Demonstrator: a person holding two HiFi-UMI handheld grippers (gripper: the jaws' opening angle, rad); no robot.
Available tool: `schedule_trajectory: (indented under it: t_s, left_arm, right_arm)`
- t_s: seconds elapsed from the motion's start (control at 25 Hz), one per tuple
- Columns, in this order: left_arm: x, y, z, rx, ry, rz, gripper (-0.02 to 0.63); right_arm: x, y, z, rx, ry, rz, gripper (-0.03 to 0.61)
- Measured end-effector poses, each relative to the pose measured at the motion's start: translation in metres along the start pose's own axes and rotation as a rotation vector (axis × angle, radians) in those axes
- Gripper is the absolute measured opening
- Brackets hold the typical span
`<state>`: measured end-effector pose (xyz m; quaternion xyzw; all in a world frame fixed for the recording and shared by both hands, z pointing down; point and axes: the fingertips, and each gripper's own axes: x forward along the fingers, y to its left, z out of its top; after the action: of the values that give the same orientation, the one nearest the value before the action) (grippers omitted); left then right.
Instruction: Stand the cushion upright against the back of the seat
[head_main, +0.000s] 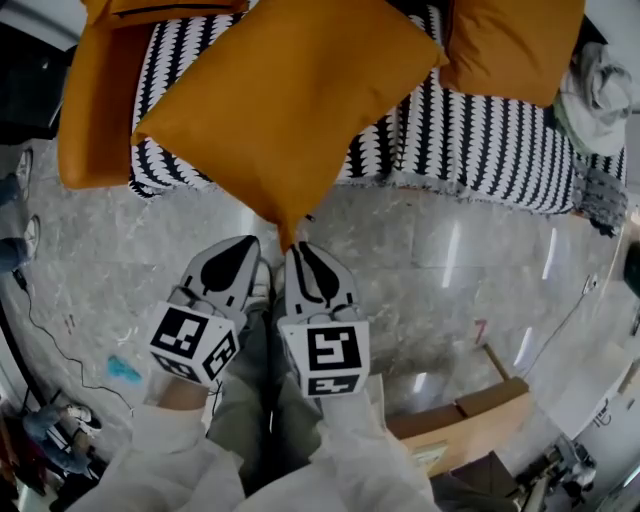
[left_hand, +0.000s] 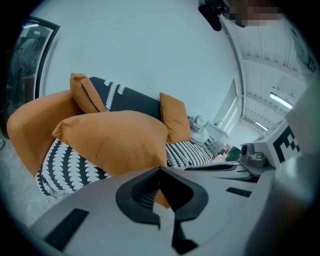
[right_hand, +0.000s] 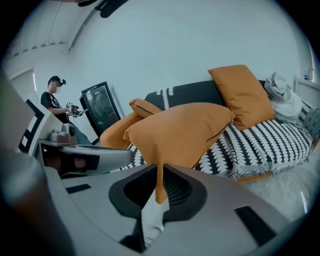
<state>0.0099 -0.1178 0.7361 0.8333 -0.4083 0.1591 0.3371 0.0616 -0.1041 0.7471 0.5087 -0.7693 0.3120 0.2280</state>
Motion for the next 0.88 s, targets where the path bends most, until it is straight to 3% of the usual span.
schedule_trajectory:
  t_s: [0.12,0.48,0.88]
  left_arm:
    - [0.004,0.004,-0.011,-0.01,0.008,0.005,0.008]
    - [0.016,0.012,-0.039,-0.046,0.023,0.021,0.008]
    - [0.022,0.017,-0.06,-0.078,0.037,0.022,0.008]
  right_arm:
    - [0.009,-0.001,-0.015,0.011,0.029,0.011,0.072]
    - [0.032,0.003,-0.037,0.007,0.057,0.013,0.133]
    - [0.047,-0.007,-0.063,0.032,0.095,-0.039,0.144]
